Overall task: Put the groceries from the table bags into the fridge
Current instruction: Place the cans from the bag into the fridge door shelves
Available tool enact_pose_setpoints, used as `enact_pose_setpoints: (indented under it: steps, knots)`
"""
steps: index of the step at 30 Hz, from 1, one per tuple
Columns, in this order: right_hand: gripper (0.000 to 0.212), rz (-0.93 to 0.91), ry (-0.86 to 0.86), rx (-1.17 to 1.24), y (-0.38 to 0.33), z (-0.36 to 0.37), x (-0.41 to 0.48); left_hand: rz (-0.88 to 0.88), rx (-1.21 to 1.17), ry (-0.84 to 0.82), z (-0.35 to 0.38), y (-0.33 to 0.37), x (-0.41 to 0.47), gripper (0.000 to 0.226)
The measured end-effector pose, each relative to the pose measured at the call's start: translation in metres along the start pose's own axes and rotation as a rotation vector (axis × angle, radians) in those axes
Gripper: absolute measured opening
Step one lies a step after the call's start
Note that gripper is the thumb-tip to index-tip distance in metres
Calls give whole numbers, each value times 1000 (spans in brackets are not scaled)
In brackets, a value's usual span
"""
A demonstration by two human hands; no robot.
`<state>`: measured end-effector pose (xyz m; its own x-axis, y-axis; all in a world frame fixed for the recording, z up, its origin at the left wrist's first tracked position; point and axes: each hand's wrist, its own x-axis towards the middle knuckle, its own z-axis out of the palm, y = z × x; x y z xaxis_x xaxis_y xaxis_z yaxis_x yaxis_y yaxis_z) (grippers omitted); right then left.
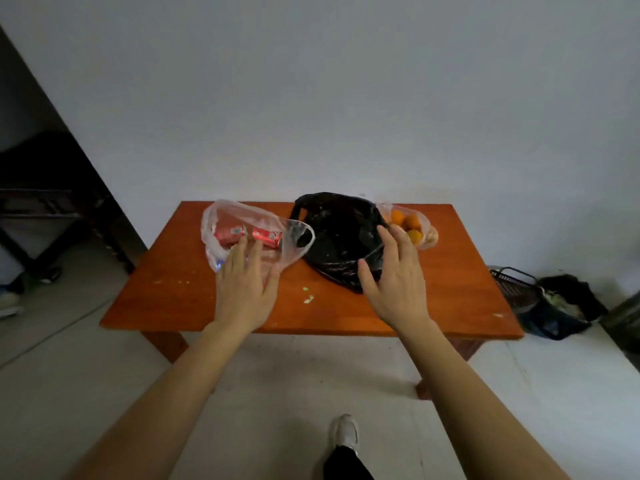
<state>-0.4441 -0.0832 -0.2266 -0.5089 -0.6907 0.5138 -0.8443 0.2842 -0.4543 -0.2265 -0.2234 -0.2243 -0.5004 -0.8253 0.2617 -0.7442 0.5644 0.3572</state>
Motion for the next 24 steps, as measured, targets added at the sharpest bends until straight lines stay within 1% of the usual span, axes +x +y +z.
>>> enact_pose_setpoints:
  steps: [5, 9, 11, 13, 16, 19, 21, 24]
  knots:
    - [60, -22, -142, 114, -2, 102, 84, -59, 109, -64, 32, -59, 87, 60]
    - [45, -111, -344, 183, -10, 173, 151, -124, 170, -116, 39, -87, 151, 59]
    - [41, -162, -457, 198, -17, 203, 182, -162, 192, -152, 43, -102, 179, 59]
    - [39, -171, -551, 214, -25, 230, 203, -206, 174, -206, 48, -117, 199, 59]
    - [33, -185, -693, 235, -35, 267, 220, -249, 159, -339, 58, -138, 219, 54]
    - [26, -192, -858, 224, -39, 304, 227, -243, 119, -411, 71, -159, 242, 48]
    - [25, -137, -929, 219, -42, 325, 224, -218, 56, -466, 84, -178, 259, 40]
    - [25, -34, -961, 197, -48, 354, 219, -151, -35, -563, 110, -209, 293, 33]
